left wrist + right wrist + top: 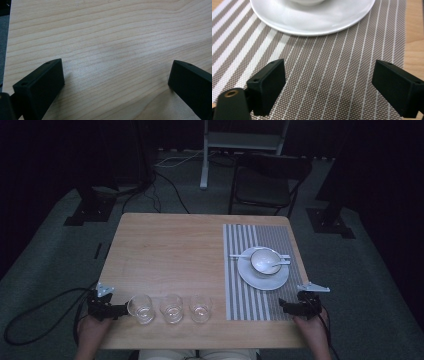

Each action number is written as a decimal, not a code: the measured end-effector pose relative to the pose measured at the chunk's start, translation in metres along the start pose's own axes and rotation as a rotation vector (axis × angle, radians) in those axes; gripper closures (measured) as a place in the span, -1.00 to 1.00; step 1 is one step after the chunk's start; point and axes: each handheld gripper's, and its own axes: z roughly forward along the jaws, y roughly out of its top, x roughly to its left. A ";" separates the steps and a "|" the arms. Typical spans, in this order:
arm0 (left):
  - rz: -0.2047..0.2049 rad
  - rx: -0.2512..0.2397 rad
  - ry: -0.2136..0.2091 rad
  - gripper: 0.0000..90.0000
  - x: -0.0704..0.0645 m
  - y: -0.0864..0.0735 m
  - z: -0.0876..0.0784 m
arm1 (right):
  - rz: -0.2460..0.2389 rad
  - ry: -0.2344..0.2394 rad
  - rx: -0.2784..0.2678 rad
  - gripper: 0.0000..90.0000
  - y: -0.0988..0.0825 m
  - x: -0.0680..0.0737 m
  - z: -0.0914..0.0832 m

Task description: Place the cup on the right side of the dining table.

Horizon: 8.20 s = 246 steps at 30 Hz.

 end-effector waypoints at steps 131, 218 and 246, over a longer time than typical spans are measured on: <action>0.007 0.001 -0.005 -0.98 0.001 0.000 0.000 | -0.574 0.548 -0.003 -0.67 0.071 0.248 0.042; 0.007 0.001 -0.007 -0.98 0.001 0.000 0.000 | -0.417 0.373 -0.115 -0.61 0.190 0.187 0.034; 0.008 0.001 -0.007 -0.98 0.001 0.000 0.000 | -0.203 0.126 -0.063 -0.61 0.261 0.100 0.084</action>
